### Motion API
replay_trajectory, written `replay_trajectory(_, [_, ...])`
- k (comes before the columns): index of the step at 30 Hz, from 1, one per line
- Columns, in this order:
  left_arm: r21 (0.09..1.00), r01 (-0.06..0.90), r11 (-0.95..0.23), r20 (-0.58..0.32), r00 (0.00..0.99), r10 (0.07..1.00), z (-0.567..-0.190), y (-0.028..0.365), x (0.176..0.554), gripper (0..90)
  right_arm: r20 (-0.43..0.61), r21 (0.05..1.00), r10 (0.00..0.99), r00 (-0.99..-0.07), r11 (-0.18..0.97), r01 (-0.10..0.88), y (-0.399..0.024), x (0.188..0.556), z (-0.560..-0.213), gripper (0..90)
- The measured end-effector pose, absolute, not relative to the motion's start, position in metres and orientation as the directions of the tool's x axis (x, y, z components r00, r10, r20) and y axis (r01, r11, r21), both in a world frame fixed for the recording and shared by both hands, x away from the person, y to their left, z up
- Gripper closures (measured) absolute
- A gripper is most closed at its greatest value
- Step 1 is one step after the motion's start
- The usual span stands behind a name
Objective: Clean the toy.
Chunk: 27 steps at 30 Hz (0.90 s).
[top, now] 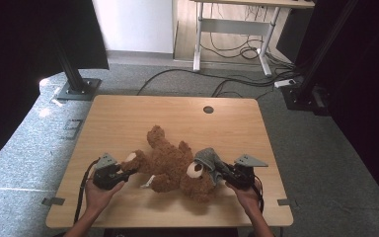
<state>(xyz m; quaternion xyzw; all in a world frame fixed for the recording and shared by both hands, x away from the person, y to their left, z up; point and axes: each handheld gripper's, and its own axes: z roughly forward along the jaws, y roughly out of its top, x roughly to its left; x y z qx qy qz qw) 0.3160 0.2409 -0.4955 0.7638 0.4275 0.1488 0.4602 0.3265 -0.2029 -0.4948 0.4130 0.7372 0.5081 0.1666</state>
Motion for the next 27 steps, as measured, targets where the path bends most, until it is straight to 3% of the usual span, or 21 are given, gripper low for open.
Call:
replay_trajectory(15, [0.83, 0.521, -0.202, -0.173, 0.583, 0.794, -0.497, 0.242, 0.317, 64.8, 0.131, 0.845, 0.913, -0.386, 0.101, 0.525, -0.277, 0.332, -0.515, 79.0])
replay_trajectory(25, [0.829, 0.522, -0.201, -0.175, 0.584, 0.793, -0.498, 0.243, 0.317, 64.4, 0.126, 0.811, 0.915, -0.383, 0.127, 0.571, -0.283, 0.336, -0.527, 72.4])
replay_trajectory(27, [0.829, 0.522, -0.202, -0.175, 0.585, 0.792, -0.498, 0.243, 0.317, 64.4, 0.125, 0.817, 0.915, -0.383, 0.124, 0.563, -0.283, 0.336, -0.526, 63.8])
